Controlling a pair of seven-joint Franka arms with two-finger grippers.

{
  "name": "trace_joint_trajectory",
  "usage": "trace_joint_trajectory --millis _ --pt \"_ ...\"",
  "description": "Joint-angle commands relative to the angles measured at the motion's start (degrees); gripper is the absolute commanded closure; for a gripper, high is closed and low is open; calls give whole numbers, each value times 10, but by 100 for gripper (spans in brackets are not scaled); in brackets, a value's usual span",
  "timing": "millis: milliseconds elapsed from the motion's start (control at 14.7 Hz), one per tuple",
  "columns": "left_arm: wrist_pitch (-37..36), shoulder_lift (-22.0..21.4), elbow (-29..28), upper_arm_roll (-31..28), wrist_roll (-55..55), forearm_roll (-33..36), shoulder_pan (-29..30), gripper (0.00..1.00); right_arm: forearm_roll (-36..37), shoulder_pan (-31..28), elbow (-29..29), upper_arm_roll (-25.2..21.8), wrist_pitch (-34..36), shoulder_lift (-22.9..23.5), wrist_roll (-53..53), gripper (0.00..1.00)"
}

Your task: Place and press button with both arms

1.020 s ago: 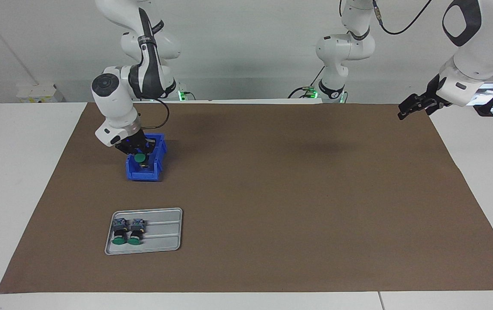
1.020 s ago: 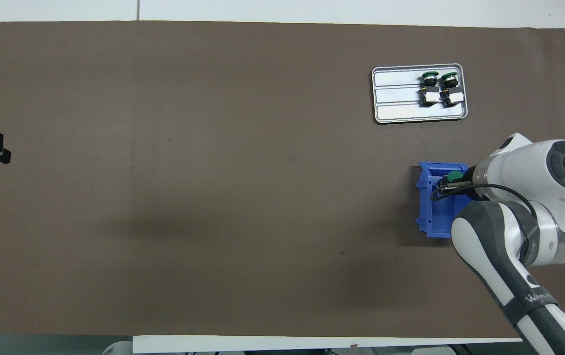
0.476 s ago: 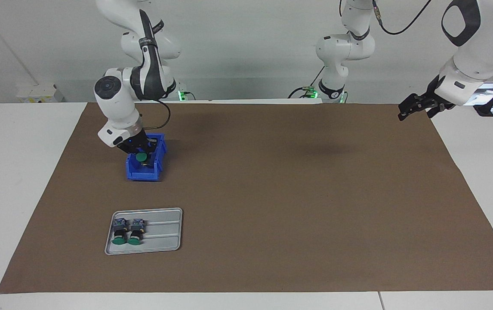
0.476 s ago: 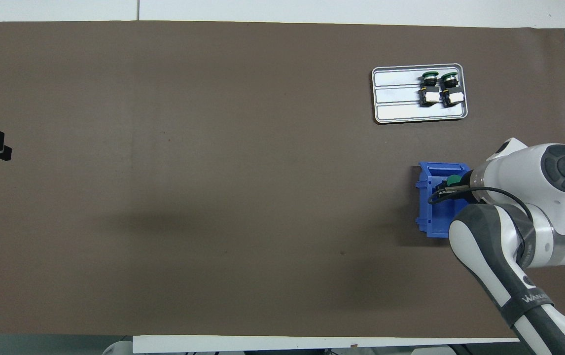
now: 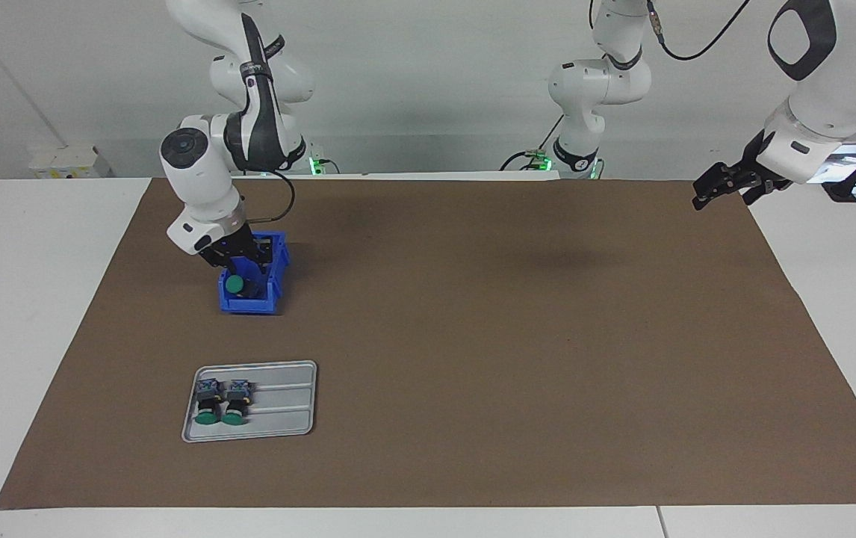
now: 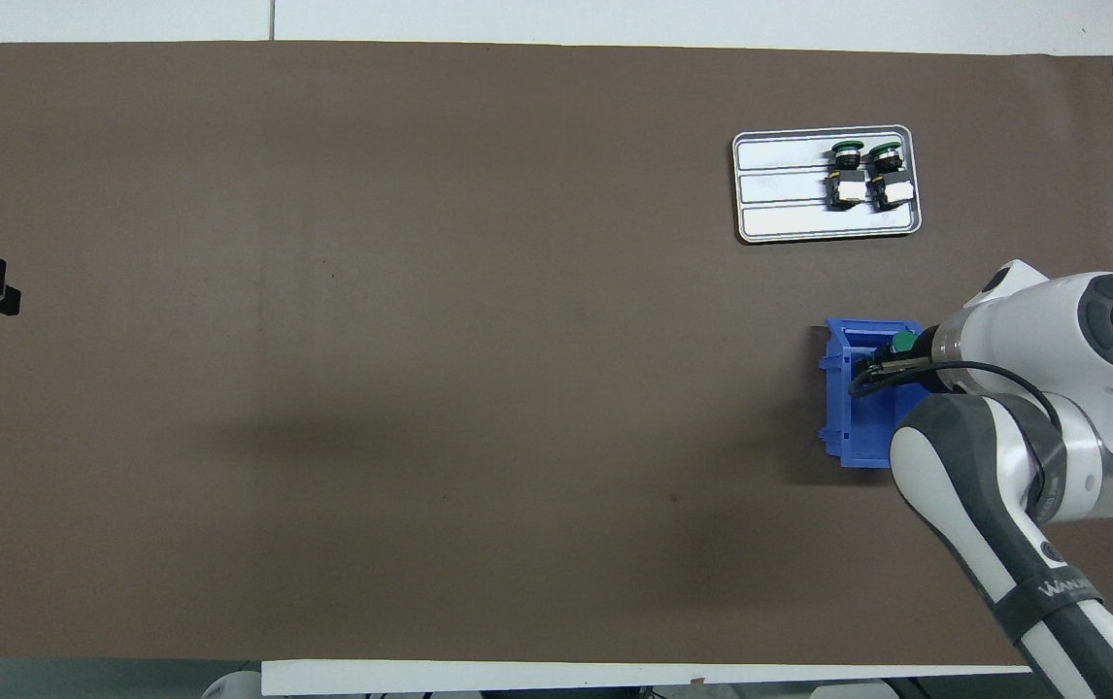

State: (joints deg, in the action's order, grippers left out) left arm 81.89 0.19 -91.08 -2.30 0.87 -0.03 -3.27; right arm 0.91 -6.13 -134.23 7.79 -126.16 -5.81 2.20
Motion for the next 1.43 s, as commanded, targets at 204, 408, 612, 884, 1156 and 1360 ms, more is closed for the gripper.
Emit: trace_joint_trajectory --millis 204,408,612,884,1156,1360 --pt "10 -10 -12 1 -3 9 3 0 -11 -2 162 6 164 -3 16 1" --pt "10 -10 -12 1 -3 9 3 0 -11 -9 292 5 287 21 16 1" --pt "10 -10 -12 1 -3 9 3 0 -7 -17 423 1 389 47 16 1" --pt "10 -10 -12 1 -3 9 3 0 -2 -41 495 0 438 80 14 1" --pt "10 -10 -12 1 -3 9 3 0 -1 -47 493 1 443 79 15 1" --pt "10 -10 -12 1 -3 9 3 0 -2 -47 493 1 449 78 15 1"
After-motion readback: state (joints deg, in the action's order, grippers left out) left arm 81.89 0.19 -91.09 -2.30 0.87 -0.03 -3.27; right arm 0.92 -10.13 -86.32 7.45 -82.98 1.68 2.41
